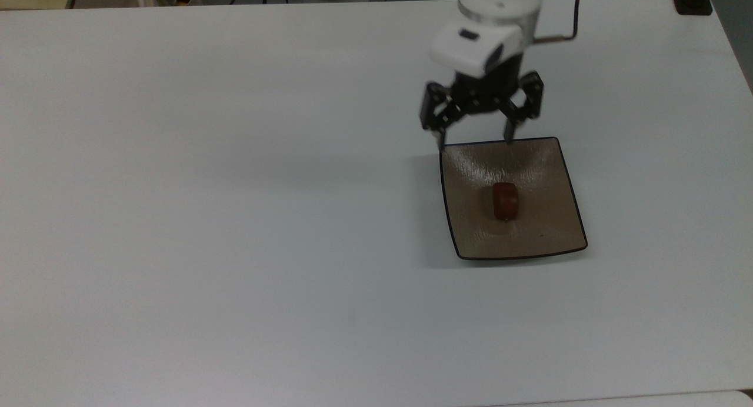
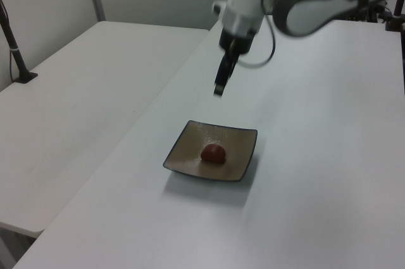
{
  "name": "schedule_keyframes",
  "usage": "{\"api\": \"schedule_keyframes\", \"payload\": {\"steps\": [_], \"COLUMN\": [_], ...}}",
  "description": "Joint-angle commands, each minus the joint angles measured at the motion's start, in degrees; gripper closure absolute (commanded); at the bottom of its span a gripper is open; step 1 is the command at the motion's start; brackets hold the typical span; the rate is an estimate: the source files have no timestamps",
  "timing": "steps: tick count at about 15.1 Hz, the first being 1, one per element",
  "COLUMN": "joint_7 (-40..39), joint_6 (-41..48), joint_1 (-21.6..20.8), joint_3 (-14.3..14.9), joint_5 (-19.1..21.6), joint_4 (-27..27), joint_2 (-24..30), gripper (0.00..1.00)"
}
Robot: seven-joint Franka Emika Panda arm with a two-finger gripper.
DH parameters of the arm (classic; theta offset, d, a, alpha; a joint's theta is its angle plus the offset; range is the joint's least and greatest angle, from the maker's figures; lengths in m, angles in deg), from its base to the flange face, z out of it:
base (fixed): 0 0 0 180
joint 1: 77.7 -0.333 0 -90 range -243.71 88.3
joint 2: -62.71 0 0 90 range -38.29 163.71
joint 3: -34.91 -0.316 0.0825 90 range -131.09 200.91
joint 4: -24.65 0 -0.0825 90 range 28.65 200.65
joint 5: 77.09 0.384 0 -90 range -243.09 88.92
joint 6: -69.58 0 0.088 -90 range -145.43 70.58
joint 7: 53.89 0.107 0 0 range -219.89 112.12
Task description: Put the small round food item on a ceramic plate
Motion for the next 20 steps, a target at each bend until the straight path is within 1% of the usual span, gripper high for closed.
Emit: {"api": "schedule_keyframes", "payload": {"steps": [1, 4, 5, 6, 7, 8, 9, 10, 12, 14, 16, 18, 20], "joint_7": [1.3, 1.3, 1.3, 1.1, 0.8, 0.6, -0.1, -1.5, -5.5, -8.7, -13.8, -20.1, -22.6], "joint_6": [13.9, 21.2, 22.4, 23.6, 25.2, 26.4, 27.7, 27.9, 27.3, 27.1, 26.7, 23.3, 20.7], "joint_1": [4.1, 6.8, 8.6, 9.7, 9.9, 10.0, 10.5, 11.0, 12.2, 12.1, 12.1, 12.0, 12.1], "joint_3": [0.2, 0.3, 0.6, 1.7, 3.6, 4.9, 6.1, 6.3, 6.2, 6.0, 5.7, 5.7, 5.6], "joint_5": [0.0, 0.8, 2.6, 4.1, 4.9, 5.6, 6.1, 6.3, 6.4, 6.4, 6.4, 6.3, 6.4], "joint_4": [3.1, 3.3, 4.2, 5.6, 7.0, 8.0, 8.8, 9.2, 10.5, 10.6, 10.6, 10.8, 11.7], "joint_2": [11.0, 16.0, 17.9, 20.3, 22.2, 23.1, 23.3, 23.3, 23.0, 22.8, 22.3, 22.2, 22.1], "gripper": [0.0, 0.0, 0.0, 0.0, 0.0, 0.0, 0.0, 0.0, 0.0, 0.0, 0.0, 0.0, 0.0]}}
